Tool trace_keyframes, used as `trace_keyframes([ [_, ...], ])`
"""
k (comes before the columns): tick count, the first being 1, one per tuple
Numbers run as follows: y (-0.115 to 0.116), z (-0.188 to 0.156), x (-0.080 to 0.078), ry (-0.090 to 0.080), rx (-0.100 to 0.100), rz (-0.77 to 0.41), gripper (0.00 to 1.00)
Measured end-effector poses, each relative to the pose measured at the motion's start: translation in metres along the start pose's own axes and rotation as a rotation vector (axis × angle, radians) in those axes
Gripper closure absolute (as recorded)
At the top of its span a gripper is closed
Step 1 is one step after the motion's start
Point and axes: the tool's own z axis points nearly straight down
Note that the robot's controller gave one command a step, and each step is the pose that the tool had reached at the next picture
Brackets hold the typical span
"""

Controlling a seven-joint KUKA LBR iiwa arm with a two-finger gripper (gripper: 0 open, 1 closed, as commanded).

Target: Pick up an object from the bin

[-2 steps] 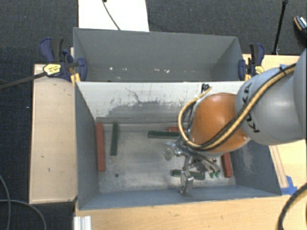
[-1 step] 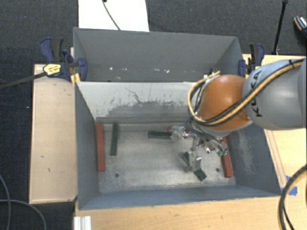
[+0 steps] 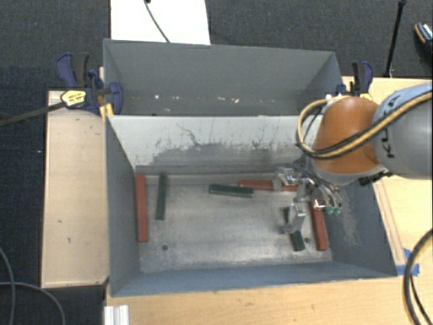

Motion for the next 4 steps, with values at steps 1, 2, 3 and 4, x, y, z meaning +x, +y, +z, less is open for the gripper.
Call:
trace_keyframes([
  [1,0.079,-0.012,-0.023,-0.002,-0.007,0.052,0.00],
  [2,0.136,0.001,-0.035,-0.001,-0.006,0.135,0.00],
  [3,0.132,0.000,-0.035,-0.001,-0.004,0.143,1.00],
  [4,0.070,0.000,-0.022,0.004,-0.001,-0.234,1.00],
])
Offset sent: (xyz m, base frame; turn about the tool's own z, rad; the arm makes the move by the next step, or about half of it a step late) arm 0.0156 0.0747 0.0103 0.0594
